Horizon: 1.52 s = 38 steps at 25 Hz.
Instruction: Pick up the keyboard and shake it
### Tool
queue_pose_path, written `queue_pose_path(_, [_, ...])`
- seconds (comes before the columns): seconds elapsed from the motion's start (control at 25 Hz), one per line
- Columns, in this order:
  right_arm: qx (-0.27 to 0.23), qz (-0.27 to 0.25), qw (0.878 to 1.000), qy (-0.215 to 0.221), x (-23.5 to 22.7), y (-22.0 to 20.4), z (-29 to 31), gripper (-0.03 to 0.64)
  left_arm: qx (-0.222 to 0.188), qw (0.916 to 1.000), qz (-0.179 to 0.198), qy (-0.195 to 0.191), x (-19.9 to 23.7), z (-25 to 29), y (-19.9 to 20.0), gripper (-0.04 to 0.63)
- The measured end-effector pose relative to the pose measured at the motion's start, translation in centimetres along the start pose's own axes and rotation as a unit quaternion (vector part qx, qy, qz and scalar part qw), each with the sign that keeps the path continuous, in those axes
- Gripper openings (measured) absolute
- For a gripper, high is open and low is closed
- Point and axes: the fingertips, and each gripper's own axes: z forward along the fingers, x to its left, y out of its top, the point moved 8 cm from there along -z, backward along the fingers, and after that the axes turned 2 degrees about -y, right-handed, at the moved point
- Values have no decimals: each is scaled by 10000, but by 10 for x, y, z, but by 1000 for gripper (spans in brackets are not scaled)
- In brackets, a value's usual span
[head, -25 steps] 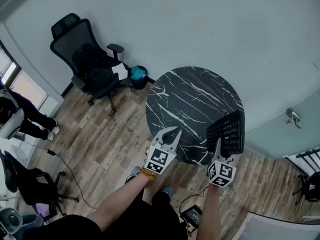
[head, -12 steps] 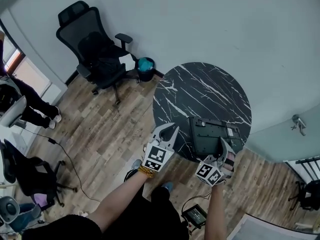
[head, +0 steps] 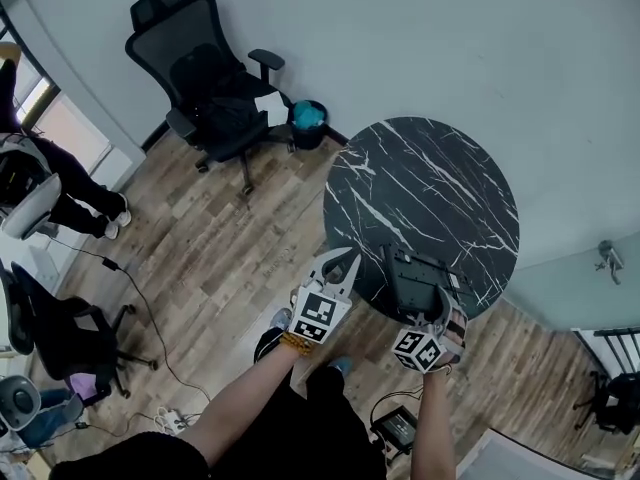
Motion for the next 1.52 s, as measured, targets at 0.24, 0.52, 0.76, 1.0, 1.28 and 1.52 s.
queue_pose_path(0.24, [-92, 1259, 9919, -119, -31, 8, -5, 83, -122, 9997, 130, -164, -7, 11, 16, 37])
queue_pose_path(0.52, [-468, 4252, 9039, 4, -86, 0, -22, 80, -299, 9968, 568, -484, -28, 31, 53, 37])
queue_pose_path(0.76, [-723, 6737, 7353, 134, -92, -40, -30, 78, -419, 9948, 611, -693, -45, 46, 71, 37])
queue_pose_path(1.0, [-723, 7732, 6299, 155, -70, -73, -37, 77, -333, 9939, 680, -805, -58, 49, 69, 37])
queue_pose_path(1.28, [-719, 7705, 6330, 216, -69, -77, -37, 77, -213, 9941, 672, -830, -57, 49, 60, 37])
queue_pose_path(1.52, [-939, 7216, 6857, -154, -107, -78, -43, 77, -249, 9941, 636, -841, -57, 52, 60, 37])
